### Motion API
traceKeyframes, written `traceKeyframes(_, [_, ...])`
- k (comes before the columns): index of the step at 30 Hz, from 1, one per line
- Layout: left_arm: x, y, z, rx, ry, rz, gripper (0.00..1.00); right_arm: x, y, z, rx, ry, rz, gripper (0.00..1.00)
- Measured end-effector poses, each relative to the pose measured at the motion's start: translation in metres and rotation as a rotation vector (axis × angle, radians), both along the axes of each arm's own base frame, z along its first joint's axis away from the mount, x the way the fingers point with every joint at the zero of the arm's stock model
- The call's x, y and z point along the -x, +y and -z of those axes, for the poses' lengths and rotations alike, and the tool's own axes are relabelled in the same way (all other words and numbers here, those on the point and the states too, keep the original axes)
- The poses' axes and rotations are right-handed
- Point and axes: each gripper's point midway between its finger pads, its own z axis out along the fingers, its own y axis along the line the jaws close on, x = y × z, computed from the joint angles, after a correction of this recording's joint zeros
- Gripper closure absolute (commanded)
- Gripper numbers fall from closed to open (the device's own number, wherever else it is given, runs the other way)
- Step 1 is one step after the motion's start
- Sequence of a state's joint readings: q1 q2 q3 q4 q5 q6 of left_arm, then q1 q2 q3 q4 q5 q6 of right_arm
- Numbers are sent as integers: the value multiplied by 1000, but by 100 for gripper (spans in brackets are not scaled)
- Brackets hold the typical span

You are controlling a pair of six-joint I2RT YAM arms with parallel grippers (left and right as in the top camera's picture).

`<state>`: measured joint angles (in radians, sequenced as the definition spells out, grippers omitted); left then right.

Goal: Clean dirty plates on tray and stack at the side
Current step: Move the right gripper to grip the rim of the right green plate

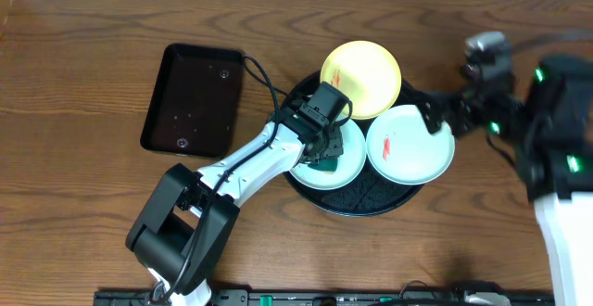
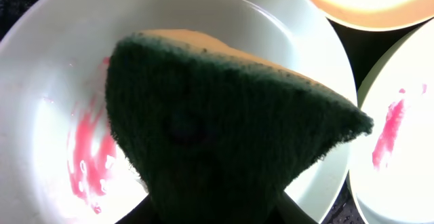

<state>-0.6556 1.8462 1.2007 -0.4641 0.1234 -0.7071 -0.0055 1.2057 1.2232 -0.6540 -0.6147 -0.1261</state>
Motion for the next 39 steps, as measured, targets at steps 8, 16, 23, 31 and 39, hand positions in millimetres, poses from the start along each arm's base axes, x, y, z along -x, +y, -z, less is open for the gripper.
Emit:
traceKeyframes(8, [0,0,0,0,0,0,67,-30,22,75,-138,287,-85,51])
traceKeyframes(16, [0,0,0,0,0,0,68,-38,47,161,-8,514,-24,52])
traceKeyframes(23, [0,0,0,0,0,0,67,-32,67,211,159,604,41,57])
traceKeyframes(31, [0,0,0,0,0,0,67,-26,70,257,261,685,70,64])
traceKeyframes(39, [0,0,0,0,0,0,67,-30,75,270,298,660,24,61])
